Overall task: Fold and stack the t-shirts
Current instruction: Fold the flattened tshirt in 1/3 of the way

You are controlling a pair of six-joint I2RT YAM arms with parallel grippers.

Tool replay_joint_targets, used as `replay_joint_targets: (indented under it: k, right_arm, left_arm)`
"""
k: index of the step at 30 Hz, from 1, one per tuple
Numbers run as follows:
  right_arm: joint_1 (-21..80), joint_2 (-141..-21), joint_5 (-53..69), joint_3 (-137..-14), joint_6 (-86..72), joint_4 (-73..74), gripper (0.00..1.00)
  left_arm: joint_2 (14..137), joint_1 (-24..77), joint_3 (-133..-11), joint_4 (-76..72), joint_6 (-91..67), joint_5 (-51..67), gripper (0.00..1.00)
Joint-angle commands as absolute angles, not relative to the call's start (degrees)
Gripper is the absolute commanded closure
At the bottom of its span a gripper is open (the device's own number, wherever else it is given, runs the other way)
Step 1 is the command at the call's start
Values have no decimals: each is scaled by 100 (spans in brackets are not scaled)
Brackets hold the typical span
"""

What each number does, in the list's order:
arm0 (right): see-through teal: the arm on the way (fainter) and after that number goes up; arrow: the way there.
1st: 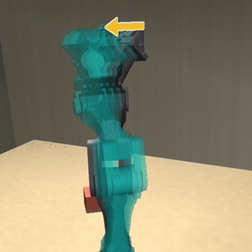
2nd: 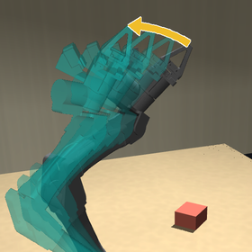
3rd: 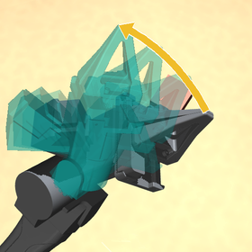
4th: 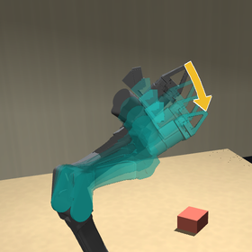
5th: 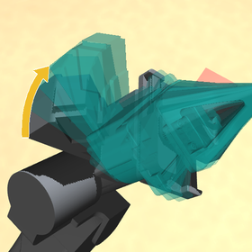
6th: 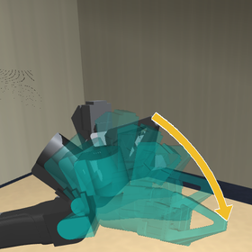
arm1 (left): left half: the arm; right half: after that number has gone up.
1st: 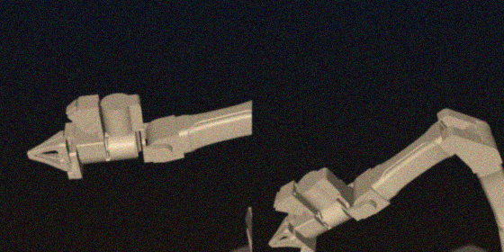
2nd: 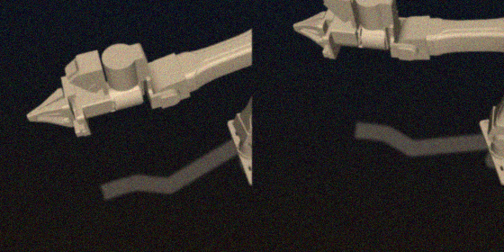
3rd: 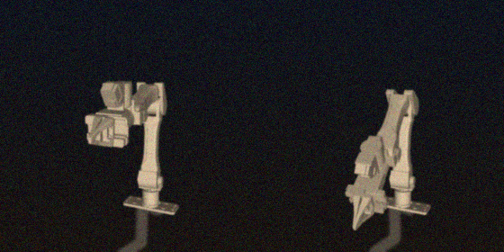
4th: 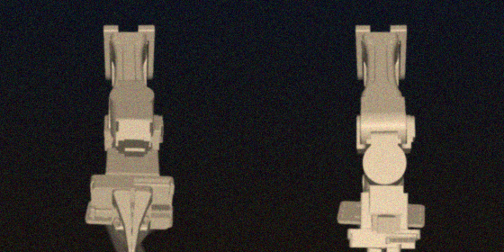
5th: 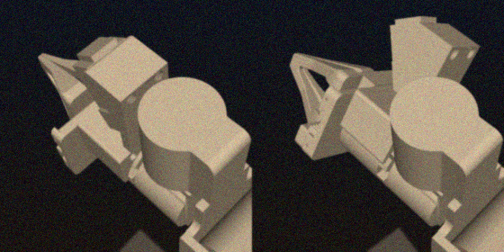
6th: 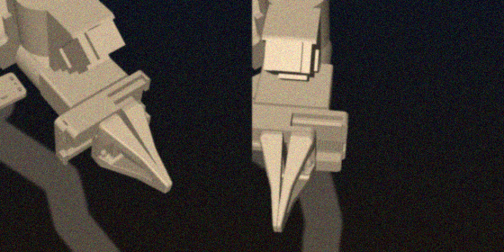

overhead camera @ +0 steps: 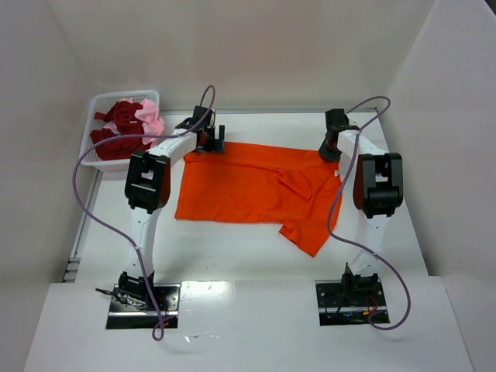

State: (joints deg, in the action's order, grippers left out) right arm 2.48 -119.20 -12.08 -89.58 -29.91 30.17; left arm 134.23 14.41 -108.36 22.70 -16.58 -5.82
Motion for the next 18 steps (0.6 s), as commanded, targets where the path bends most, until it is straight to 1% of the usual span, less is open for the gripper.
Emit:
replay_joint_targets:
  k: [1,13,18]
  right_arm:
    - [281,-12093,-1529,-9078,-2918,2944,82]
    - [220,-12998,-1591,-9957,-2646,2997,82]
    - [115,-13052,-1591,-10160,-2541,3007,82]
  left_arm:
    - [13421,1345,-10573,2865,-1679,-466,1]
    - [13368,1345,-10573,2865,-1784,-404,0]
    - [13254,1345,-10573,2918,-1889,-352,0]
